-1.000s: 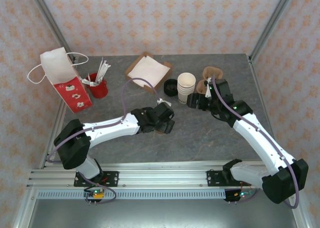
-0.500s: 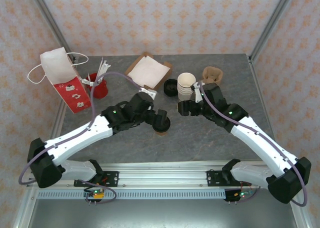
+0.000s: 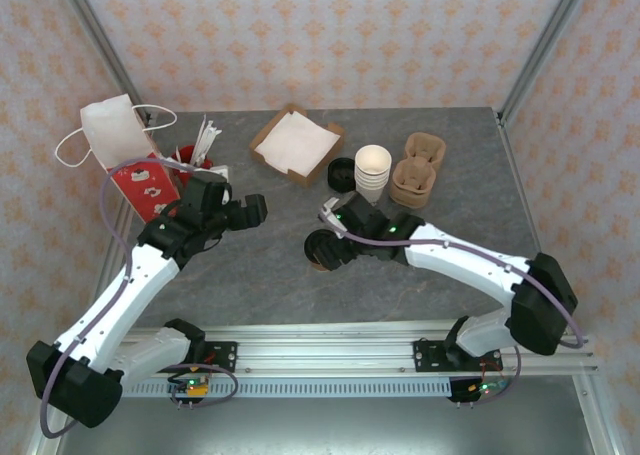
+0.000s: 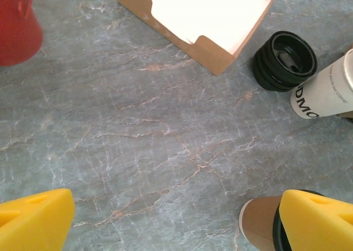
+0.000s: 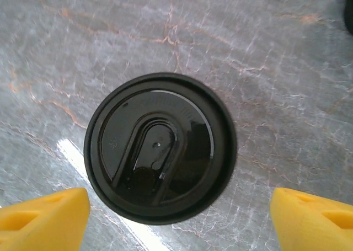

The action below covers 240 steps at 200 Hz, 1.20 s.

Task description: Pack the takeout coffee

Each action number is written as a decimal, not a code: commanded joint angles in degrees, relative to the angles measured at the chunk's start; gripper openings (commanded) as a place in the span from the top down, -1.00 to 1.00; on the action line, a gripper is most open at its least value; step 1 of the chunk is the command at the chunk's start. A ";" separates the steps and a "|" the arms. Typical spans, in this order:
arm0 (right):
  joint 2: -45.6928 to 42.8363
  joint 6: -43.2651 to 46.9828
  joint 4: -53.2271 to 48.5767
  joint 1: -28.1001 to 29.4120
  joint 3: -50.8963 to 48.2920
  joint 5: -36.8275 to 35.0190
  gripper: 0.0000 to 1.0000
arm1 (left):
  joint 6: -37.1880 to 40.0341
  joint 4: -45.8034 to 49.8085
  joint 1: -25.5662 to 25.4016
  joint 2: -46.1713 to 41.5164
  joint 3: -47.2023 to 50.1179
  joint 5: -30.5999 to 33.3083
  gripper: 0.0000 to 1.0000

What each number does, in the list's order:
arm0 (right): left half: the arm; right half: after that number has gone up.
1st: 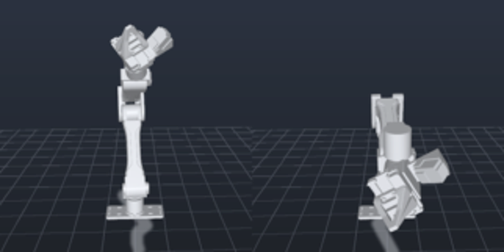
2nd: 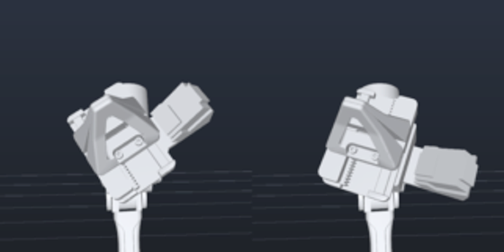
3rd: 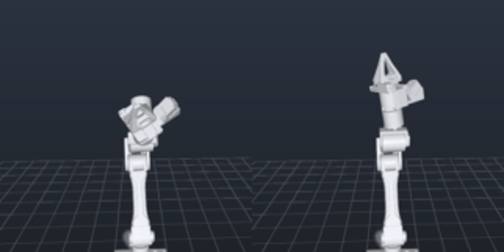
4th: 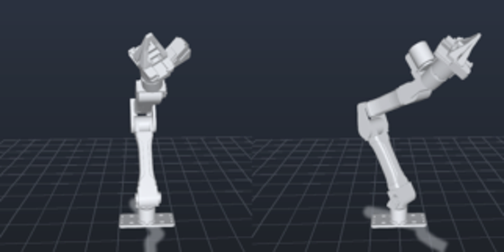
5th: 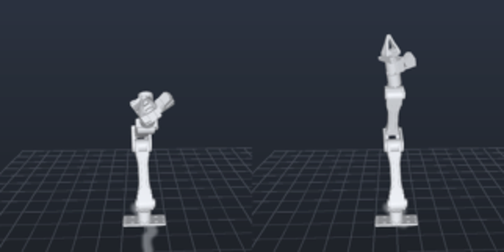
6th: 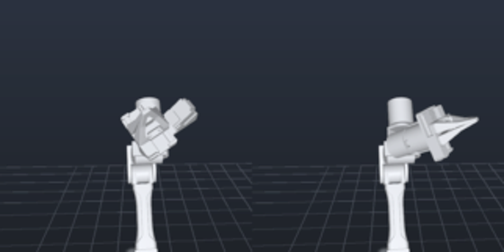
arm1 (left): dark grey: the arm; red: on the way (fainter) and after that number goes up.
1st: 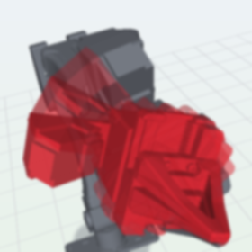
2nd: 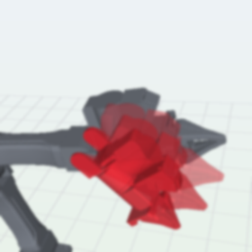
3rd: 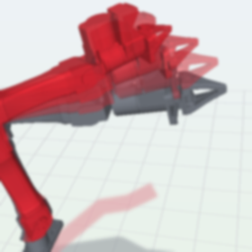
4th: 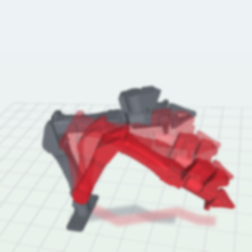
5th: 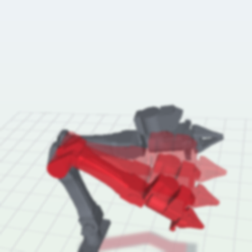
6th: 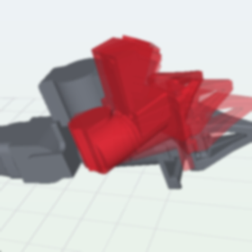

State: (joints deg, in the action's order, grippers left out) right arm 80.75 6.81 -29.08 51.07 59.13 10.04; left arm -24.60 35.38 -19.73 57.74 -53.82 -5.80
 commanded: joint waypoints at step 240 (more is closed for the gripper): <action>10.19 6.81 -3.79 1.65 7.88 -1.99 -0.53 | -1.39 -0.33 0.96 -0.34 1.94 -3.97 -0.91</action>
State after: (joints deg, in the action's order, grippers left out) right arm 90.91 12.86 -30.89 52.36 66.46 10.02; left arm -25.56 35.55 -19.33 57.52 -52.75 -9.04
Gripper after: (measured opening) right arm 0.789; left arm 0.959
